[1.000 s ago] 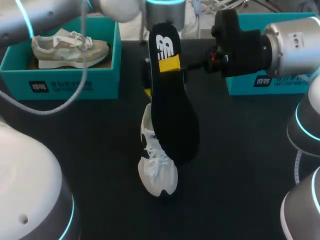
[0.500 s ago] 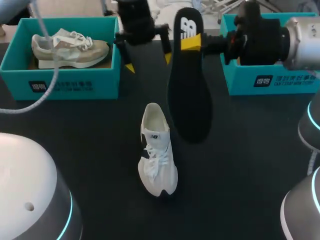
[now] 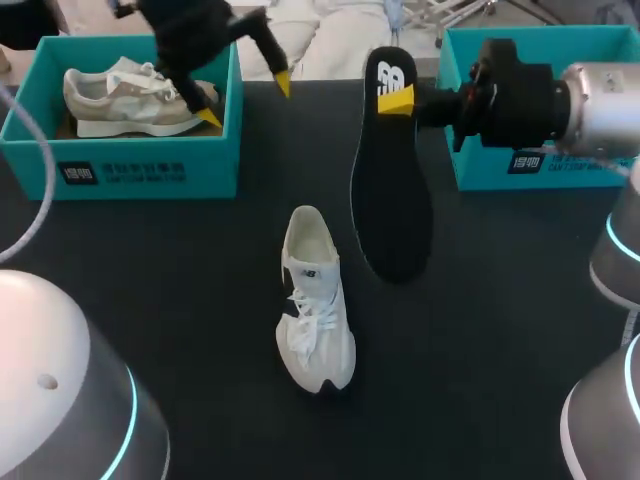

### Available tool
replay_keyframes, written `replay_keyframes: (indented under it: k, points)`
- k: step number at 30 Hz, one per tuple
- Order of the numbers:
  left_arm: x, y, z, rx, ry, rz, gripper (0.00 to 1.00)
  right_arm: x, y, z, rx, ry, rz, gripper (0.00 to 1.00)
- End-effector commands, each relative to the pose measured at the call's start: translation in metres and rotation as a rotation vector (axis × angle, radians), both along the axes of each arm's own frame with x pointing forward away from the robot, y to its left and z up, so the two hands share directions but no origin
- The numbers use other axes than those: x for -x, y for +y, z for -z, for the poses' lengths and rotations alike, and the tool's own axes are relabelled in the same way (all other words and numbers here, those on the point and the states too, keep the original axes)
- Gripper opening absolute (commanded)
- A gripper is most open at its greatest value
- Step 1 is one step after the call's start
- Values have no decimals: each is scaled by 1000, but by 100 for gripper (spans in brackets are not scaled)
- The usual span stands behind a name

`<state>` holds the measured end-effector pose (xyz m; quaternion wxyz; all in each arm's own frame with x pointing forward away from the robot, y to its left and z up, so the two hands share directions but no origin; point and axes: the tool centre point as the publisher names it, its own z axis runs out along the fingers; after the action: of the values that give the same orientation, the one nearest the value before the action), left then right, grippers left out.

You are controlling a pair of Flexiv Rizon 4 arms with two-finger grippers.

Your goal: Take the shoe out of the shoebox, open the shoe tongue, remove and reinsert the insole, then place the shoe into the shoebox

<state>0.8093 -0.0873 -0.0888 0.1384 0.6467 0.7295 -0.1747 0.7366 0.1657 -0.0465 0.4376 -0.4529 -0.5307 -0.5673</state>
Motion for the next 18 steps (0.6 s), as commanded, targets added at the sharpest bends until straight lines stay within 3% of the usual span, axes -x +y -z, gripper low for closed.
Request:
replay_keyframes:
  k: [1, 3, 18]
  points:
    - [16, 23, -2, 400, -85, -39, 100, -19, 21, 13, -18, 27, -6, 0]
    - [19, 26, -4, 411, -89, -32, 100, -22, 23, 18, -15, 77, 12, 0]
    - [20, 27, -6, 409, -87, -35, 100, -22, 23, 19, -20, 74, 19, 0]
